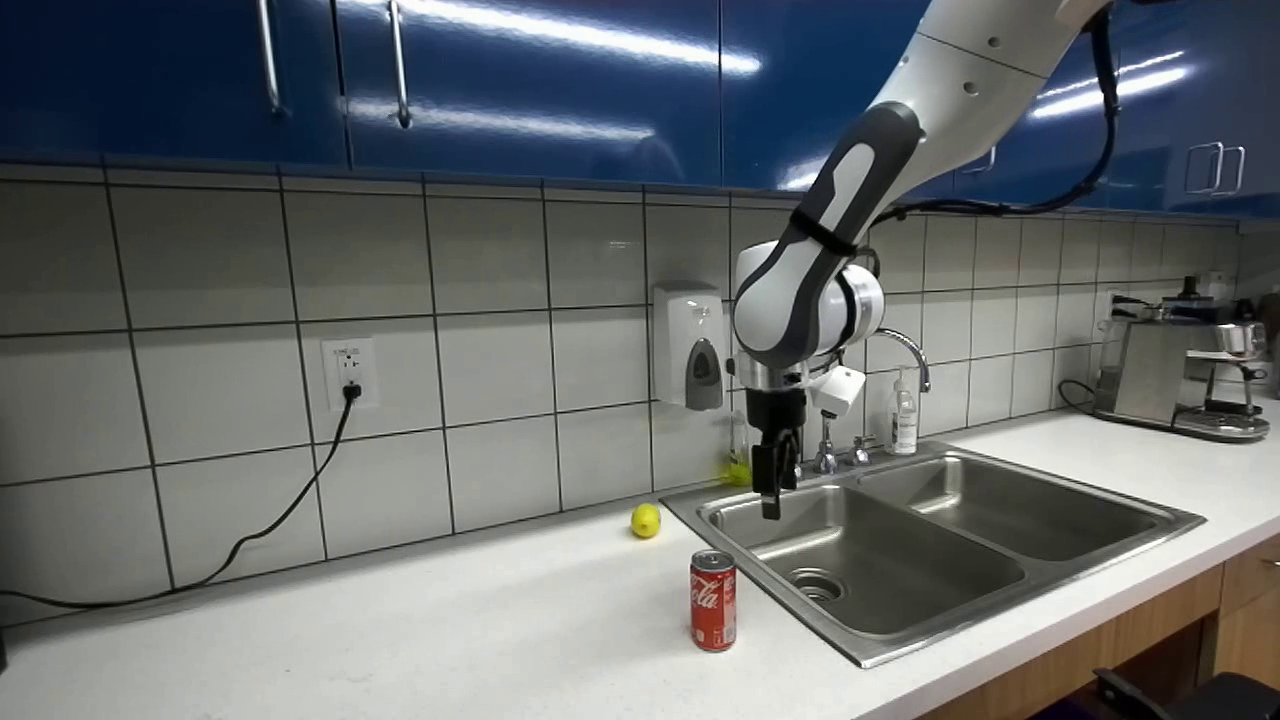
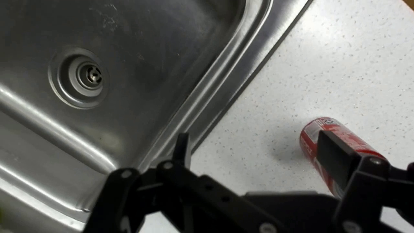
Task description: Remove the red can from the sink and put it on the counter
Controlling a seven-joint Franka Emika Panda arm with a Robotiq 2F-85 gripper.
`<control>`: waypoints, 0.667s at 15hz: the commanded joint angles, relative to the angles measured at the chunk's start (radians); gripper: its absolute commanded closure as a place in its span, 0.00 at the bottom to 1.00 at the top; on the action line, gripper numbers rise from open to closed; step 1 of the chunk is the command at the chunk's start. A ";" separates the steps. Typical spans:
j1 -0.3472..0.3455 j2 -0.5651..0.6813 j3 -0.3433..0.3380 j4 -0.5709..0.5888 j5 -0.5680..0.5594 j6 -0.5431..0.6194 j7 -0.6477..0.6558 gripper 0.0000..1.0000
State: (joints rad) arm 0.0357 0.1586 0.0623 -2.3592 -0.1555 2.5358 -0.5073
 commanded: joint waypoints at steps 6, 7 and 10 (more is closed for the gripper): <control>-0.059 -0.101 -0.103 -0.063 -0.043 -0.092 0.167 0.00; -0.066 -0.108 -0.114 -0.070 -0.047 -0.100 0.178 0.00; -0.086 -0.129 -0.145 -0.094 -0.061 -0.111 0.214 0.00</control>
State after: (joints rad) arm -0.0249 0.0875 -0.0687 -2.4139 -0.1753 2.4587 -0.3570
